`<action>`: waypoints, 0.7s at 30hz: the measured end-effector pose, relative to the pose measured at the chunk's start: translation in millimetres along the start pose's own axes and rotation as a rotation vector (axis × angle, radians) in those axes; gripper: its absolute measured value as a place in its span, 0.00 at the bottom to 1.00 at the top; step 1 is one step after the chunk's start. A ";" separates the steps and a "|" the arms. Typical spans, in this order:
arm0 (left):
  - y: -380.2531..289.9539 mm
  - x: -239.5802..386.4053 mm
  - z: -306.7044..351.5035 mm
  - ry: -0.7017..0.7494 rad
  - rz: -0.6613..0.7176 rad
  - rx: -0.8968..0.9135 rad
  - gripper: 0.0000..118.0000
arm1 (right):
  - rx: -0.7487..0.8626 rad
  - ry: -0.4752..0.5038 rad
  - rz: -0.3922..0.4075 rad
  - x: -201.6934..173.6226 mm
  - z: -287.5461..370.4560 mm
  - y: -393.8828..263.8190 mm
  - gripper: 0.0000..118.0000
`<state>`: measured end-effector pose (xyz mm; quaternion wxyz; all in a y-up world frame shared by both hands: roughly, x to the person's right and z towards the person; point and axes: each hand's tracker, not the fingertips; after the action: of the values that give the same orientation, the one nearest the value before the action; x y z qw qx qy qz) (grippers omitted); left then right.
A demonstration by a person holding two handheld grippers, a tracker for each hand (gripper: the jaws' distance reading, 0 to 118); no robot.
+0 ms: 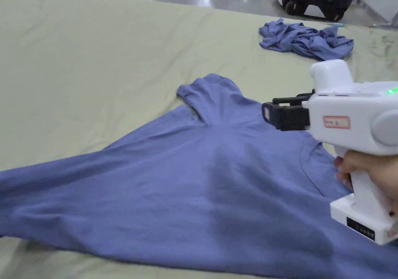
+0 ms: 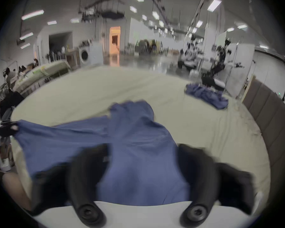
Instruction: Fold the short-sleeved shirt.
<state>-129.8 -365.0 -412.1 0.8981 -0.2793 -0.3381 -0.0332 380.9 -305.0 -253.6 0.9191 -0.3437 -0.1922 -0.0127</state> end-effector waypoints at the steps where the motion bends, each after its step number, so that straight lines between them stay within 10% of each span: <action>1: -0.1 1.3 0.2 -0.001 0.001 0.001 0.05 | -0.081 0.021 -0.006 10.9 -32.3 6.6 0.90; 8: -5.1 11.1 -16.2 -0.005 -0.011 -0.059 0.05 | -0.184 -0.025 -0.113 51.0 -147.0 4.7 0.84; 13: -8.8 16.9 -26.5 -0.002 -0.043 -0.083 0.05 | -0.180 0.109 -0.209 64.7 -134.1 -6.0 0.04; 21: 45.4 25.5 19.2 -0.078 -0.032 0.057 0.05 | 0.079 -0.012 -0.162 47.5 20.9 28.2 0.04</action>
<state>-110.3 -313.4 -406.1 0.8910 -0.2494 -0.3783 -0.0271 422.0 -265.0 -239.6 0.9266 -0.2907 -0.2254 -0.0776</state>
